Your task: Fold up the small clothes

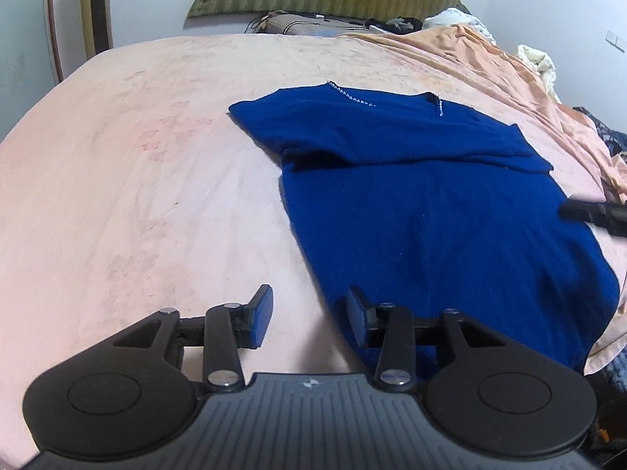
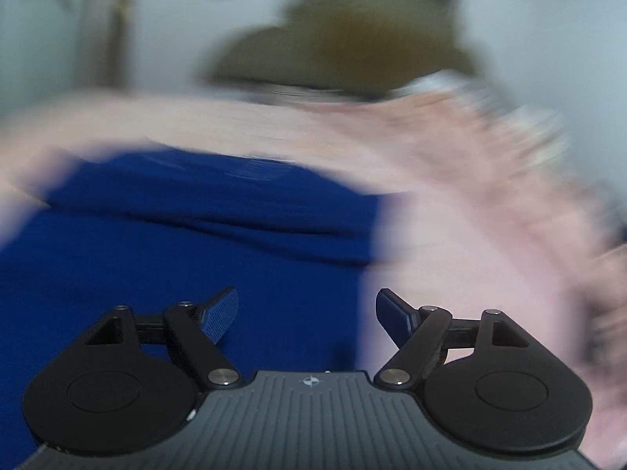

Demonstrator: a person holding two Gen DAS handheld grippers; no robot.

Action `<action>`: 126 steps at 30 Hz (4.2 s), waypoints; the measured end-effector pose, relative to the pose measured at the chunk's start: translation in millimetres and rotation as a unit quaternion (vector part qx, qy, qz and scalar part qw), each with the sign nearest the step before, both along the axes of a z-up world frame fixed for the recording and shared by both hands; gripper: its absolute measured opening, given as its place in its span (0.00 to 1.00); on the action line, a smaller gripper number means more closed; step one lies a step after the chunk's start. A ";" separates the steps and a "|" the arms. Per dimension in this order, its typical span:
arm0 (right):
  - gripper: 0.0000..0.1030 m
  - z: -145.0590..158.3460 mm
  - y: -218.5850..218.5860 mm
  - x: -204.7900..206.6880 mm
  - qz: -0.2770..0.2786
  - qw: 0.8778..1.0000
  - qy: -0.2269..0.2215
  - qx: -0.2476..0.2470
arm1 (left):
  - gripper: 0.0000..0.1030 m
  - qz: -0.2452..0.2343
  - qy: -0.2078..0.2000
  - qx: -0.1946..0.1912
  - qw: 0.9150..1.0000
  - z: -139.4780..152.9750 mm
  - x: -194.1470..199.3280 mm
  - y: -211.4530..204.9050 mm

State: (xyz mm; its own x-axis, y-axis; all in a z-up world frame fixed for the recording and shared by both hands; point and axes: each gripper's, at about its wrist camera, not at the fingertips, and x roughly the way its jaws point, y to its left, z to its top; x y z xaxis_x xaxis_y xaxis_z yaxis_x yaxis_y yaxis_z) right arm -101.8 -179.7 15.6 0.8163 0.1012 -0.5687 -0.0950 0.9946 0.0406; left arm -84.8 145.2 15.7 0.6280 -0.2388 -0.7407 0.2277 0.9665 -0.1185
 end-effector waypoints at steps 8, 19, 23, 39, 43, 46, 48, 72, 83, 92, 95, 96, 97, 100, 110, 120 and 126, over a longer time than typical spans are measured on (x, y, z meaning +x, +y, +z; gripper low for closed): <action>0.77 -12.8 106.7 -23.8 0.250 0.966 0.052 -0.035 | 0.55 -0.026 -0.008 0.005 1.000 11.9 -17.6 -3.2; 0.81 -14.9 100.9 -32.5 0.208 0.977 0.046 -0.032 | 0.55 -0.097 0.150 -0.168 0.969 7.5 -52.4 -4.5; 0.81 -16.6 95.2 -37.6 0.200 0.978 0.043 -0.027 | 0.54 -0.103 0.187 -0.179 0.960 -4.7 -51.7 -24.9; 0.87 -15.5 78.4 -46.4 0.184 0.983 0.027 0.005 | 0.03 -0.038 0.180 -0.121 0.975 5.6 -77.2 8.9; 0.88 -18.0 74.9 -43.9 0.180 0.983 0.030 0.024 | 0.03 -0.039 0.175 -0.060 0.982 7.5 -86.4 27.6; 0.89 -21.4 77.2 -41.6 0.179 0.983 0.037 0.021 | 0.03 -0.046 0.154 -0.055 0.985 17.8 -80.3 33.8; 0.89 -24.1 81.1 -41.2 0.187 0.981 0.048 0.008 | 0.07 -0.045 0.116 -0.048 0.991 29.9 -73.7 25.8; 0.11 -39.6 -80.0 -33.0 -0.079 0.985 0.066 0.141 | 0.05 -0.027 0.071 -0.097 0.992 -25.9 67.1 -15.4; 0.03 25.5 -87.3 -11.1 -0.063 0.988 -0.026 0.141 | 0.04 -0.031 -0.025 -0.099 0.994 35.2 81.2 -14.7; 0.34 13.6 -113.2 30.5 -0.082 0.983 0.021 0.161 | 0.04 -0.015 -0.016 -0.072 0.997 12.8 90.5 -11.7; 0.41 -8.0 -116.7 10.8 -0.084 0.981 0.058 0.167 | 0.04 -0.018 -0.010 -0.071 0.997 8.3 84.3 -5.2; 0.40 -16.4 -117.7 2.5 -0.088 0.979 0.075 0.169 | 0.04 -0.019 -0.007 -0.071 0.997 7.4 83.0 -3.1; 0.39 -24.7 -118.2 -5.2 -0.085 0.976 0.091 0.179 | 0.04 -0.021 -0.005 -0.073 0.997 6.8 81.6 -1.2; 0.34 -36.0 -108.9 -26.8 -0.044 0.971 0.101 0.212 | 0.04 -0.026 0.002 -0.084 0.996 7.6 80.4 1.3; 0.07 9.6 -99.6 6.8 -0.030 0.974 0.006 0.226 | 0.04 0.022 -0.025 -0.108 0.994 29.7 111.8 0.6; 0.24 -18.3 -111.1 48.3 -0.118 0.983 0.047 0.134 | 0.08 0.036 0.022 -0.074 0.996 -2.5 128.6 2.1; 0.45 -26.6 -117.8 -5.4 -0.108 0.974 0.055 0.190 | 0.49 0.023 0.039 -0.064 0.997 -10.8 83.3 8.0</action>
State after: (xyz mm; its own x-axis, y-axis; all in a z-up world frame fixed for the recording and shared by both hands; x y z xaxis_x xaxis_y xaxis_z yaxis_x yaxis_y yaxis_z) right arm -107.2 -297.5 -11.0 0.7786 0.1546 -0.6082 0.1400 0.9020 0.4085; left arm -1.5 153.2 4.9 0.5818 -0.3069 -0.7532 0.1687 0.9515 -0.2574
